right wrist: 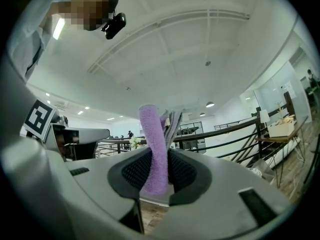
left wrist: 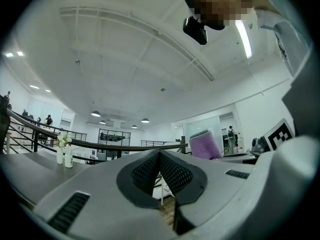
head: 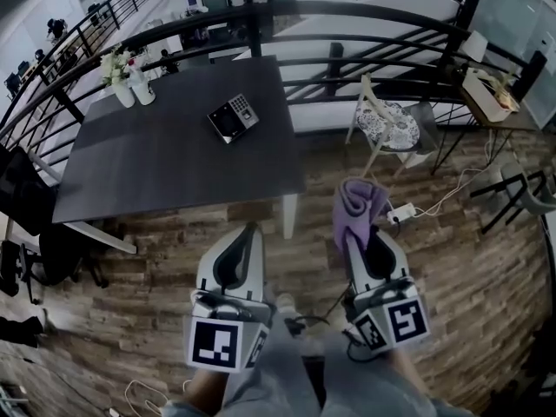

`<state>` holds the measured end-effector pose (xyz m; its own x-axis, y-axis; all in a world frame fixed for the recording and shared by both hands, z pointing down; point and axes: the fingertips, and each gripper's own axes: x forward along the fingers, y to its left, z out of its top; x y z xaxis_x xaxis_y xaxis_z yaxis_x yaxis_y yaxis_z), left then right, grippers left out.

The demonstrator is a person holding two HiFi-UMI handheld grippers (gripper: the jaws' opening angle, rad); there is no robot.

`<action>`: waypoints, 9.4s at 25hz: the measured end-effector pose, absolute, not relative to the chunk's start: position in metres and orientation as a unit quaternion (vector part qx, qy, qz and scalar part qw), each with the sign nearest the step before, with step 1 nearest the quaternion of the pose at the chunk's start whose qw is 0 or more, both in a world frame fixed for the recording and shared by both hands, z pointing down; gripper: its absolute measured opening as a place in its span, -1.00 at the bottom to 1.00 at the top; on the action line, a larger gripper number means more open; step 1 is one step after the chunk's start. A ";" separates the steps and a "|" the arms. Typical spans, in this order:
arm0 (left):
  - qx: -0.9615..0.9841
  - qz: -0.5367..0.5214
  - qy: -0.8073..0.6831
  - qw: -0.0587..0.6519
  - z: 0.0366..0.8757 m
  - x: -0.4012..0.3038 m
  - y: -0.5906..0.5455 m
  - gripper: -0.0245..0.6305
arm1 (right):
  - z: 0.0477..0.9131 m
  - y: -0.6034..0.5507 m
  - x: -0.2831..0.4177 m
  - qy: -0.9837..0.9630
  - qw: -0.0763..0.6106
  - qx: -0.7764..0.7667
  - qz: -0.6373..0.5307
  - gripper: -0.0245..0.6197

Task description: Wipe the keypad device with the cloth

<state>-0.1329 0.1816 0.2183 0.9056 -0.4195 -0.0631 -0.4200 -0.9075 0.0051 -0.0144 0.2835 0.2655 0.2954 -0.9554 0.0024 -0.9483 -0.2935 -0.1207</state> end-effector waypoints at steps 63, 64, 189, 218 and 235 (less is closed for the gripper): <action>-0.918 0.025 0.395 -0.014 0.236 -0.010 -0.033 -0.88 | 0.292 0.026 0.140 0.727 0.024 -0.681 -0.081 -0.62; -0.915 0.023 0.402 -0.016 0.237 -0.006 -0.037 -0.89 | 0.293 0.020 0.145 0.733 0.022 -0.675 -0.082 -0.62; -0.844 -0.041 0.526 -0.094 0.321 -0.025 -0.144 -0.89 | 0.529 -0.201 0.163 0.752 -0.184 -0.605 -0.185 -0.62; -0.834 -0.032 0.544 -0.088 0.316 -0.039 -0.140 -0.88 | 0.442 -0.289 0.059 0.787 -0.420 -0.318 0.321 -0.62; -0.844 -0.031 0.529 -0.088 0.316 -0.029 -0.141 -0.88 | 0.449 -0.294 0.126 0.764 -0.441 -0.385 0.270 -0.62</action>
